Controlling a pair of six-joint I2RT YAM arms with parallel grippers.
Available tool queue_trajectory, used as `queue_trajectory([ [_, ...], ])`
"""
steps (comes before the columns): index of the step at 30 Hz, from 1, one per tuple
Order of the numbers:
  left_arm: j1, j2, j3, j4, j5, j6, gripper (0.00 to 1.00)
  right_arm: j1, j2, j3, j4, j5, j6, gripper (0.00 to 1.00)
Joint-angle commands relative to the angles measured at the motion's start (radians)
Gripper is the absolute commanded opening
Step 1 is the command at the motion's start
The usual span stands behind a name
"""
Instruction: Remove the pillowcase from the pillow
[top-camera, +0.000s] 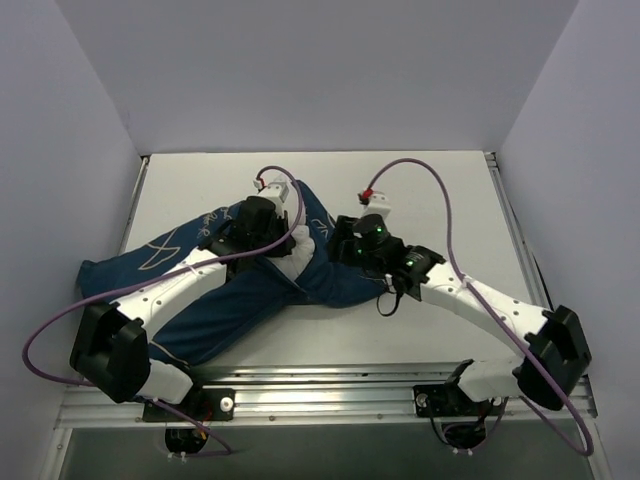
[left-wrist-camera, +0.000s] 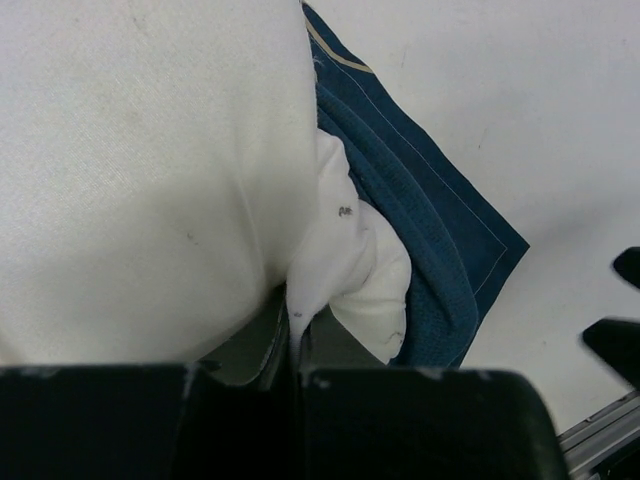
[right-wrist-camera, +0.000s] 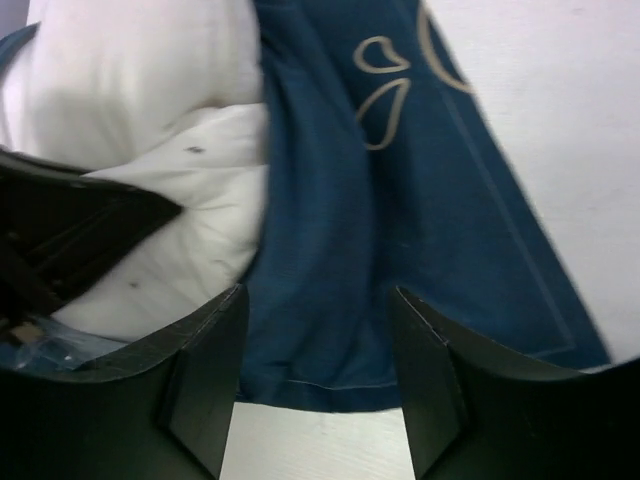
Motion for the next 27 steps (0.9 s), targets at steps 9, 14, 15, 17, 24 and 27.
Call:
queue_trajectory([
  [9,-0.026,-0.025,-0.003,0.015,-0.009,-0.027,0.02,0.126,0.305,0.148,-0.007,0.212,0.068,0.54],
  [14,-0.026,-0.04,-0.023,0.014,-0.015,-0.025,0.02,0.123,0.357,0.093,0.01,0.224,0.076,0.31],
  [15,-0.026,-0.043,-0.024,0.009,-0.015,-0.021,0.02,0.118,0.359,0.081,0.01,0.224,0.078,0.23],
  [17,-0.023,-0.055,-0.025,-0.009,-0.03,-0.014,0.02,0.109,0.348,0.041,0.01,0.244,0.084,0.02],
  [24,0.031,-0.131,-0.021,-0.075,-0.095,0.01,0.02,-0.066,0.221,-0.163,0.066,0.183,0.075,0.0],
  [27,0.063,-0.155,-0.017,-0.1,-0.095,0.018,0.02,-0.146,0.161,-0.229,0.082,0.167,0.043,0.0],
])
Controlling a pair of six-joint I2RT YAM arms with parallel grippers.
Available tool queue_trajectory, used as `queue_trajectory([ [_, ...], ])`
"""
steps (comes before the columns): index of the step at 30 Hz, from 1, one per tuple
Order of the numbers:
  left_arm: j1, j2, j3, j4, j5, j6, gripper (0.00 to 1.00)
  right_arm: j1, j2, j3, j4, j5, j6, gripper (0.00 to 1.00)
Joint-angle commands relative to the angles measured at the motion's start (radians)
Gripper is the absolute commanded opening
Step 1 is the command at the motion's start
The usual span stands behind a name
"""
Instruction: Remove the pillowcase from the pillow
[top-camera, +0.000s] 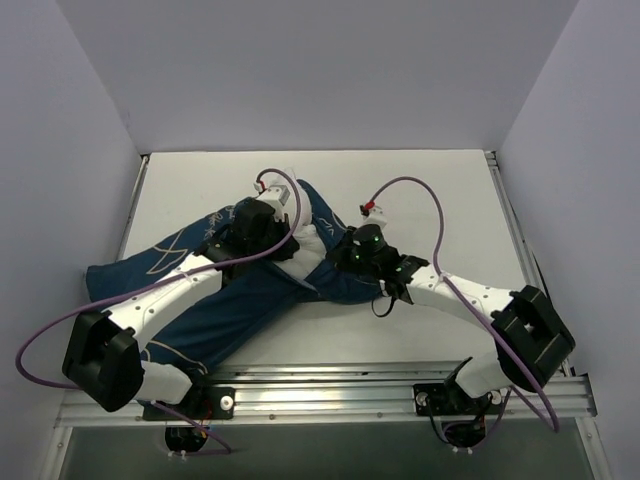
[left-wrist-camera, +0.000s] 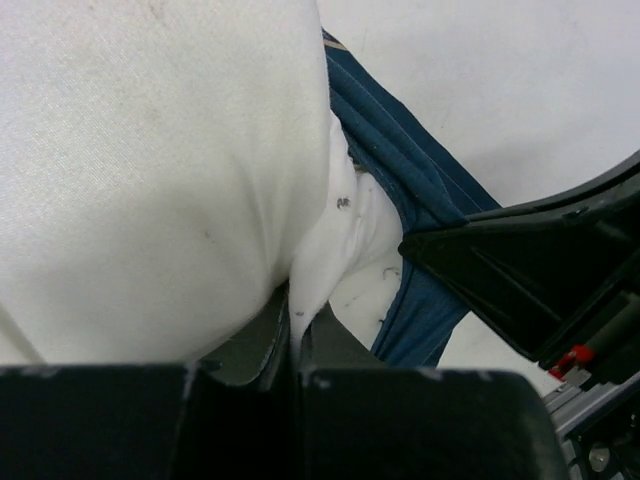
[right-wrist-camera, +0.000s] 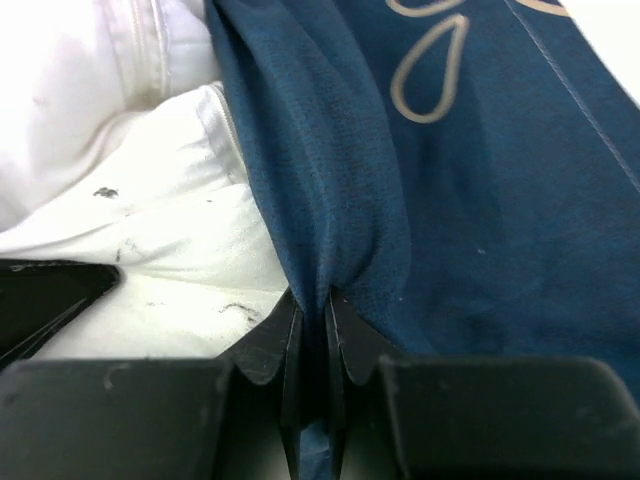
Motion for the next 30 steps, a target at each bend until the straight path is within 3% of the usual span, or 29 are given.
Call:
queue_trajectory([
  [1,0.085,-0.112,0.02,-0.102,-0.121,0.029,0.02,-0.197,-0.049,-0.118,-0.204,0.174,-0.102,0.0],
  [11,0.167,-0.103,0.028,-0.176,-0.116,0.02,0.02,-0.409,-0.171,-0.28,-0.054,-0.14,-0.191,0.0],
  [18,0.173,-0.103,0.028,-0.157,-0.049,0.0,0.02,-0.495,-0.195,-0.297,-0.106,-0.122,-0.218,0.0],
  [21,0.167,-0.111,0.023,-0.119,-0.003,-0.02,0.02,-0.48,-0.206,-0.271,-0.12,-0.139,-0.234,0.0],
  [25,0.144,-0.094,0.028,-0.088,0.015,-0.037,0.02,-0.351,-0.24,-0.181,-0.184,-0.078,-0.208,0.0],
  [27,0.124,-0.085,0.031,-0.085,0.015,-0.038,0.02,-0.27,-0.258,-0.129,-0.204,-0.056,-0.179,0.07],
  [30,0.107,-0.068,0.034,-0.085,0.005,-0.038,0.02,-0.163,-0.263,-0.054,-0.223,0.009,-0.127,0.27],
])
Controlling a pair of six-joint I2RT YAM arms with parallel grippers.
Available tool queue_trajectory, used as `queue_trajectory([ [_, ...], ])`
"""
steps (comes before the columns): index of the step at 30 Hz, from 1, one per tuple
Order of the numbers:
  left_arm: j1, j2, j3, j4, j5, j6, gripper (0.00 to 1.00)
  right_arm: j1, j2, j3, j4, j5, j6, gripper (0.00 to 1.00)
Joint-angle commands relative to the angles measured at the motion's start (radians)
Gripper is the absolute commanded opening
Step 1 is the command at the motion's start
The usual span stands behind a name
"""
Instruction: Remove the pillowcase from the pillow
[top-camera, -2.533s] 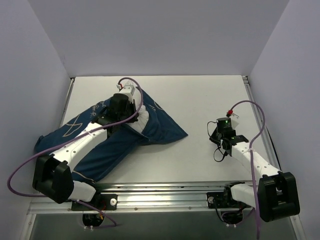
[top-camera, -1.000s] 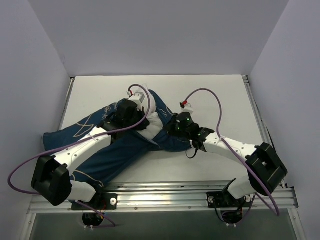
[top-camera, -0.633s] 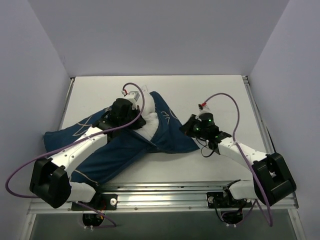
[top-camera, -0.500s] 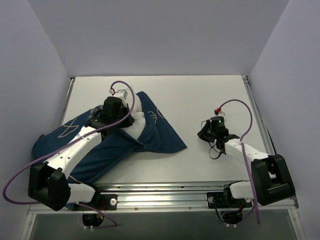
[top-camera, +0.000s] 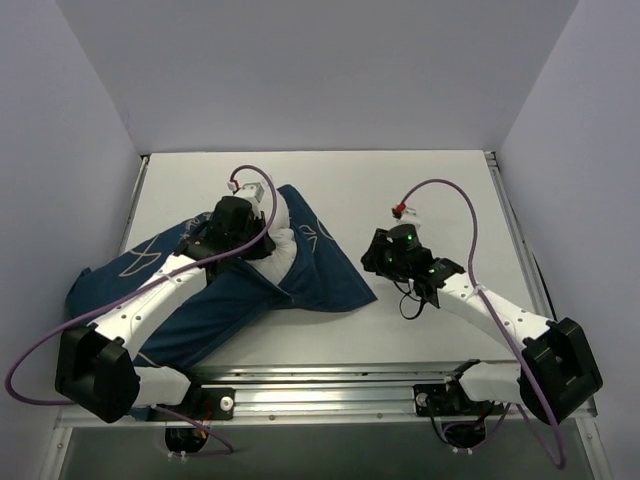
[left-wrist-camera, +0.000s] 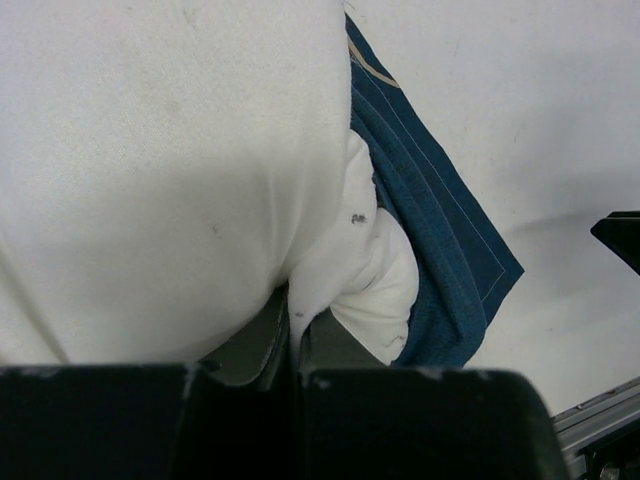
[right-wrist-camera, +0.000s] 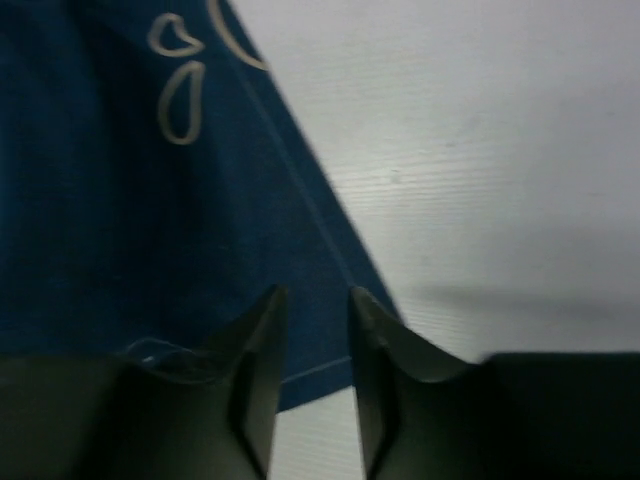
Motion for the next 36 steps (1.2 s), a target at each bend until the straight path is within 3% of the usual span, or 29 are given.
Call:
queue_trajectory([
  [1,-0.017,0.008,0.032,0.034,-0.003,-0.026,0.02,0.108,-0.031,0.122,-0.045,0.128,0.054,0.37],
  [6,-0.018,0.006,-0.006,0.031,-0.04,-0.052,0.02,0.28,0.104,0.287,-0.089,0.276,0.094,0.57],
  [16,-0.043,-0.032,-0.096,0.053,-0.057,-0.071,0.02,0.399,0.415,0.509,-0.126,0.341,0.129,0.59],
  [26,-0.041,-0.073,-0.112,0.04,-0.072,-0.079,0.02,0.383,0.564,0.414,-0.103,0.363,0.152,0.59],
  [31,-0.024,-0.133,-0.109,-0.006,-0.097,-0.072,0.02,0.307,0.579,0.306,-0.103,0.384,0.168,0.57],
  [36,-0.001,-0.182,-0.096,-0.044,-0.109,-0.066,0.02,0.192,0.54,0.213,-0.104,0.415,0.152,0.48],
])
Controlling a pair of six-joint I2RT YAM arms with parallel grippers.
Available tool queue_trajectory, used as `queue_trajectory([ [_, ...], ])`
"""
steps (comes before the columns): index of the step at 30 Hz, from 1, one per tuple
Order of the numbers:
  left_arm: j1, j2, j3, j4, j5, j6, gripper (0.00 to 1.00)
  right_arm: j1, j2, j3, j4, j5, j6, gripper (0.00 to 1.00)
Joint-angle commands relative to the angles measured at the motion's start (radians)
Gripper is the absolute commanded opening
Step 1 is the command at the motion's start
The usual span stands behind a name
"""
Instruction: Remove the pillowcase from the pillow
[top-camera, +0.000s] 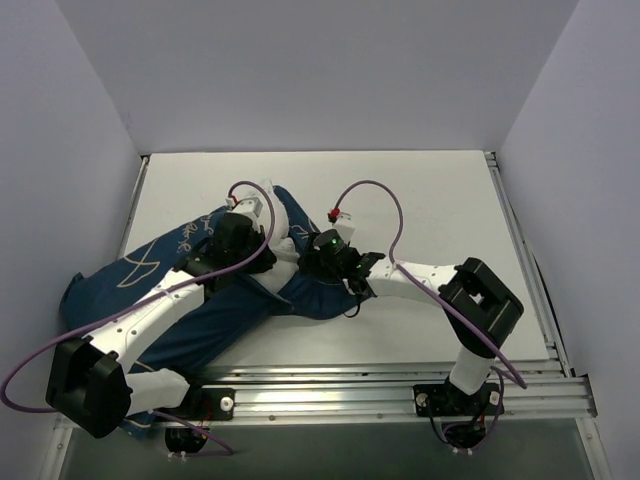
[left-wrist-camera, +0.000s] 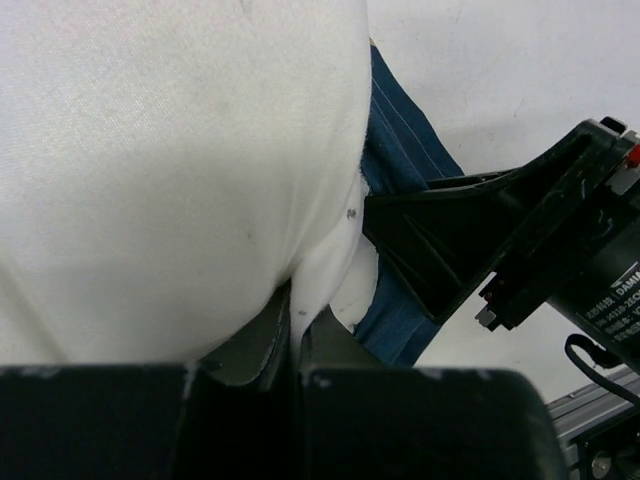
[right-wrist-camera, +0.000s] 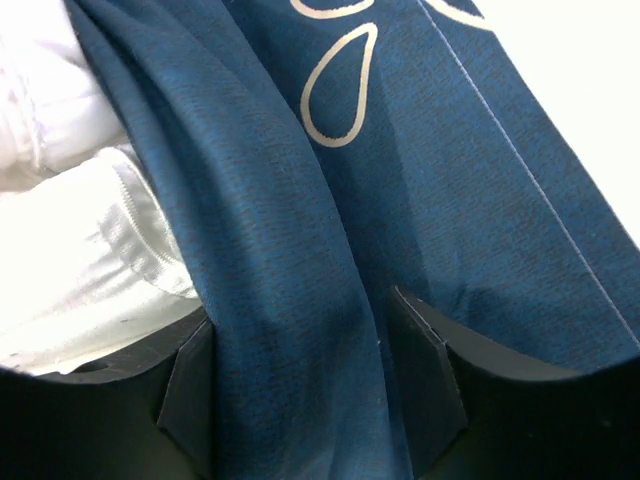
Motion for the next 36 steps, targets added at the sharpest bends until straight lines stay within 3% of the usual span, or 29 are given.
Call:
queue_trajectory([
  [1,0.044,-0.112,0.036,-0.097,-0.074,-0.01,0.02,-0.158,0.032,-0.119,-0.263,0.217,-0.064,0.47],
  [11,0.052,-0.172,0.069,-0.032,-0.019,-0.09,0.02,-0.282,0.012,-0.195,-0.263,0.171,-0.107,0.33],
  [14,0.058,-0.194,0.1,-0.043,-0.048,-0.096,0.02,-0.321,-0.01,-0.222,-0.223,0.142,-0.125,0.23],
  [17,0.066,-0.205,0.121,-0.048,-0.07,-0.094,0.02,-0.333,-0.025,-0.238,-0.217,0.122,-0.132,0.02],
  [18,0.069,-0.198,0.128,-0.046,-0.068,-0.096,0.02,-0.333,-0.027,-0.238,-0.219,0.122,-0.136,0.0],
  [31,0.099,-0.171,0.103,-0.066,-0.108,-0.079,0.02,-0.516,-0.24,-0.366,-0.169,-0.043,-0.176,0.0],
  [36,0.109,-0.142,0.045,-0.012,-0.062,-0.114,0.02,-0.545,-0.281,-0.379,-0.188,-0.056,-0.198,0.0],
])
